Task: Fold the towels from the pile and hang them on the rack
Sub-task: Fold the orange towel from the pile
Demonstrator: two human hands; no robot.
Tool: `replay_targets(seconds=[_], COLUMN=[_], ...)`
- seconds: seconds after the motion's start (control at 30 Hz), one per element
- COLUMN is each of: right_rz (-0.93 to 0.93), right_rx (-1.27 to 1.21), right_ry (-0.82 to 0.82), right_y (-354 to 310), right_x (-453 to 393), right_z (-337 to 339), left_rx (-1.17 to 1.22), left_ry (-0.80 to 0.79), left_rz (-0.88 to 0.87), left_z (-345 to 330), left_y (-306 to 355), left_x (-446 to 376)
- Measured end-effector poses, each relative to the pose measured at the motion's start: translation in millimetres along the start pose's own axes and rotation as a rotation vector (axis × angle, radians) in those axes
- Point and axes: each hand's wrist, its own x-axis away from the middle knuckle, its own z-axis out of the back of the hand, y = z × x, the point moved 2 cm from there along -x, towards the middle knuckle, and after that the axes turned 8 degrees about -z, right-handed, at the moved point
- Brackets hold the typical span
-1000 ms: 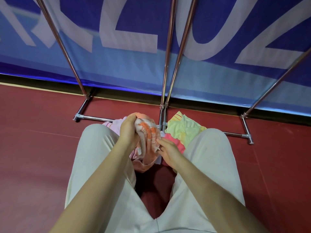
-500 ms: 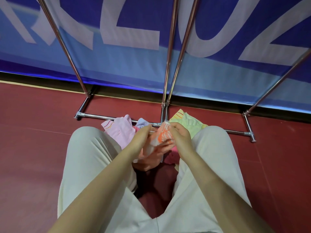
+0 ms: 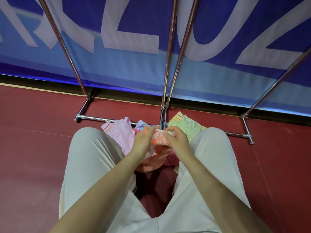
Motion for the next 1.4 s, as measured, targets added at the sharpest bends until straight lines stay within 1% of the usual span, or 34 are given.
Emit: replay_targets(seconds=[0.07,0.13,0.23,0.3,0.43,0.53,0.6,0.7,0.8,0.83,0.93,1.07,1.13,1.27,1.33,1.4], right_rz=[-0.016,-0.031,0.018,0.042,0.051,0.074,0.067,0.003,-0.111,-0.125,-0.075,-0.116,-0.146,-0.125,-0.059,-0.015], right_rx=[0.031,0.116,0.229,0.292,0.393,0.543,0.589,0.624,0.688,0.701,0.725,0.643,0.555,0.215,0.158,0.131], right_ry=[-0.039,-0.093,-0.158,-0.166,-0.202,-0.237,-0.254,-0.246,-0.214,-0.192,-0.101,0.075,0.101,-0.05,-0.106,-0.133], right_y=[6,13,24,28,37,44,49,57,66,67,60,57,54,28,15,7], right_x=[1,2,4,4,3,7,7,5,-2,-4,-10,-18,-20,-13,-7,-2], right_z=[-3,-9,-16,-19,-24,-26,-29,-29,-25,-24,-20,-10,-7,-9,-7,-2], left_rx=[0.015,0.013,0.035,0.119,0.357,0.435,0.425,0.42,0.431,0.444,0.442,0.465,0.519,0.614,0.622,0.59], left_ry=[0.034,0.09,0.193,0.247,0.253,0.26,0.261,0.259,0.275,0.282,0.303,0.313,0.356,0.551,0.632,0.652], left_rz=[-0.069,-0.112,-0.114,-0.087,-0.046,-0.043,-0.055,-0.098,-0.158,-0.172,-0.215,-0.264,-0.287,-0.267,-0.233,-0.185], left_z=[2,5,11,16,31,37,39,39,44,47,53,55,62,89,99,99], left_y=[-2,-4,-3,2,3,2,2,13,24,26,28,32,36,39,36,30], left_x=[-1,-3,-10,-14,-27,-30,-30,-25,-22,-22,-25,-25,-26,-34,-38,-40])
